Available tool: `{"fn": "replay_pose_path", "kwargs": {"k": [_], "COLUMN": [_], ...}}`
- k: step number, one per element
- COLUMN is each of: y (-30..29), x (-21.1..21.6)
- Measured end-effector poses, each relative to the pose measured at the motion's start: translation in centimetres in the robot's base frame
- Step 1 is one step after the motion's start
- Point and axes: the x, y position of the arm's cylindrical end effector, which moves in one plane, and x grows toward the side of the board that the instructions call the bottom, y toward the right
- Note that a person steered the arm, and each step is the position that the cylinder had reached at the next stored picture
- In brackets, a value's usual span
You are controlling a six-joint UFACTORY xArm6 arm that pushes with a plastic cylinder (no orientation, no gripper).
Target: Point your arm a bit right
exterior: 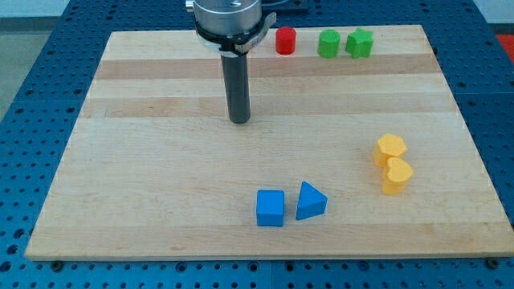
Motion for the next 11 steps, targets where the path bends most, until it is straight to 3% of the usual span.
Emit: {"fn": "replay_pose_path", "kwargs": {"k": [6, 7, 9, 10, 11], "y": [-7.5, 0.0, 13.0, 24.3, 25.0], "x": [0.9, 2.8, -0.7, 6.8, 10.1]}}
